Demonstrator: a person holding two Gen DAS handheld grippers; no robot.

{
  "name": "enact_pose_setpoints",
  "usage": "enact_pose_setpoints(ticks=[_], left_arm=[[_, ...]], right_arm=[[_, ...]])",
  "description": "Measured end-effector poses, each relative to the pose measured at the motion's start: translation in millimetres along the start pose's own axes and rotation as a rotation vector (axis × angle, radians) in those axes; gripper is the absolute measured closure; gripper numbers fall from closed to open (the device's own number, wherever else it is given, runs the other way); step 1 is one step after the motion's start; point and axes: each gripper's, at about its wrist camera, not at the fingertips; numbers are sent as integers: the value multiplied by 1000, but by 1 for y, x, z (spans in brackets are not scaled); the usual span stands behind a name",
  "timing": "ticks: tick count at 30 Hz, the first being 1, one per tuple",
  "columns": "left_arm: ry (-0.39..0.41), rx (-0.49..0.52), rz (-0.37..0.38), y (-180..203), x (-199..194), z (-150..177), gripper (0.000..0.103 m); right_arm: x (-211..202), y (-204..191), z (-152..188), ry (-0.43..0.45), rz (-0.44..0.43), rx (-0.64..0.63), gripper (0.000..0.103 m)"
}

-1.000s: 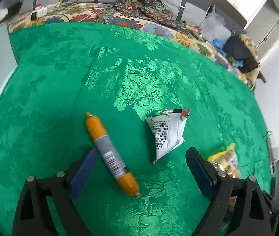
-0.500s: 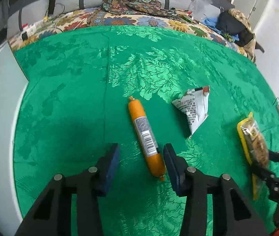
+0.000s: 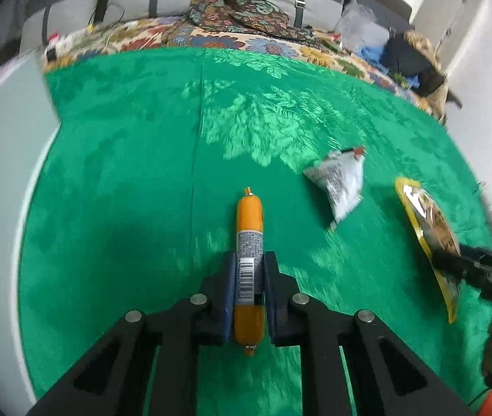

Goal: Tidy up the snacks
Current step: 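Carry the sausage and peanut bag over the white box and open both grippers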

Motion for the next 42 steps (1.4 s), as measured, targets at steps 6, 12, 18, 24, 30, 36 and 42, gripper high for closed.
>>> enact_pose_setpoints(ticks=[6,12,18,24,30,36,42], left_arm=[[45,-61,58,8,-33,31,89],[101,-52,71,21,-80,52,89],[212,-132,112,1,-165,74,89],[353,-214,32,-63,-277,103,89],[316,-290,-189,-148,-317,154,88],[209,-412,-396,-207,-313,214,34],[217,-424,-487,-202,-310,238,21]], right_arm=[[-4,16,8,-29,-206,206,45],[-16,8,22,-39,-326,314,45],[-39,-38,37,-69,-446,341,45],[-88,-152,20,-37,-584,174,45],[-112,-321,31,-80,-730,-75,44],[-79,-424,81,-129,-681,-255,25],[-67,-418,96,-131,-613,-262,25]])
Point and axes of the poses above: each gripper's, at about its wrist camera, not at the fingertips, and x roughly the way its jaws point, y to its right, z to its underside, and after that the axes turned 3 degrees about x, right-handed
